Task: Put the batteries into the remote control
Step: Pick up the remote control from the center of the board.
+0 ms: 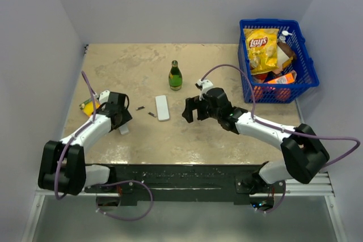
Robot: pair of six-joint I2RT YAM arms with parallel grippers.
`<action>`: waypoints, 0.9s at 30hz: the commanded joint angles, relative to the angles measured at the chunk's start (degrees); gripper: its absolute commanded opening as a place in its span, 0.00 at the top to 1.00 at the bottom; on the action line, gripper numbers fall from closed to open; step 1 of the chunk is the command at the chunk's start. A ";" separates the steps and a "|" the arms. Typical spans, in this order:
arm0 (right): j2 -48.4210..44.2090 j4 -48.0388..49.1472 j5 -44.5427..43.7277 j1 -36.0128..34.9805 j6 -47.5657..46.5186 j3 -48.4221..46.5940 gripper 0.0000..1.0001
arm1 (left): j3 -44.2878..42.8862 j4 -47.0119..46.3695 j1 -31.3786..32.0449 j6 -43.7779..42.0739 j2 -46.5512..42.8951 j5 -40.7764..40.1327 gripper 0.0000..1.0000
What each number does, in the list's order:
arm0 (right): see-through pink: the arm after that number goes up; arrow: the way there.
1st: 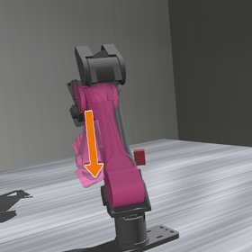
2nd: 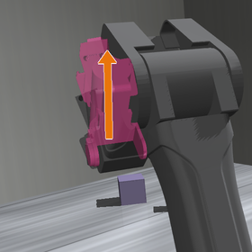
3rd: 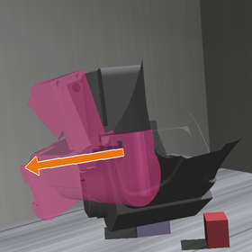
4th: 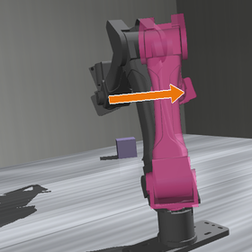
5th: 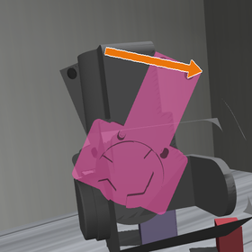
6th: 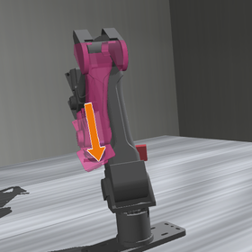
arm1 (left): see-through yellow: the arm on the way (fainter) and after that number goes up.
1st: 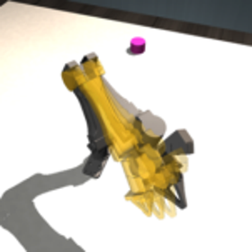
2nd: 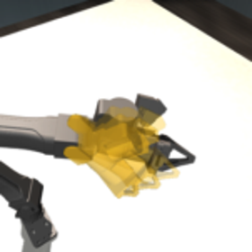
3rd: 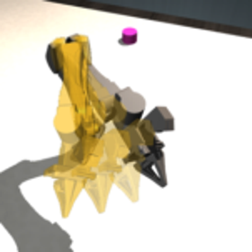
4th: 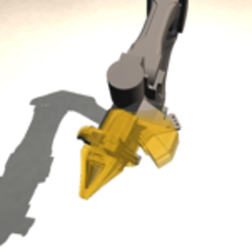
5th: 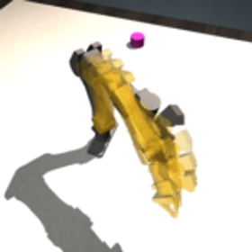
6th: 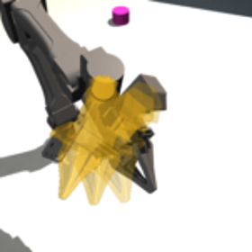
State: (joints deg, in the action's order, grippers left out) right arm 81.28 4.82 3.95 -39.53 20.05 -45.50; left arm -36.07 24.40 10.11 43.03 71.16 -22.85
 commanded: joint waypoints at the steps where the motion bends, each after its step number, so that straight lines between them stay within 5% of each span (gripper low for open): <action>1: -2.35 3.88 -1.74 -0.11 -1.33 1.46 0.02 | -5.05 -0.77 -0.44 3.73 5.56 -4.04 0.31; 23: -4.11 7.13 -1.66 -0.11 -1.16 4.19 0.02 | -1.98 -0.67 1.40 4.26 10.76 -0.53 0.45; 27: -4.11 7.31 -1.75 -0.02 -1.16 4.36 0.03 | -1.98 -0.24 1.93 4.43 10.32 0.09 0.57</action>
State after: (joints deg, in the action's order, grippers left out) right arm 78.28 9.43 3.51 -39.53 19.84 -41.69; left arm -38.52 23.90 11.35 46.48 81.10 -23.79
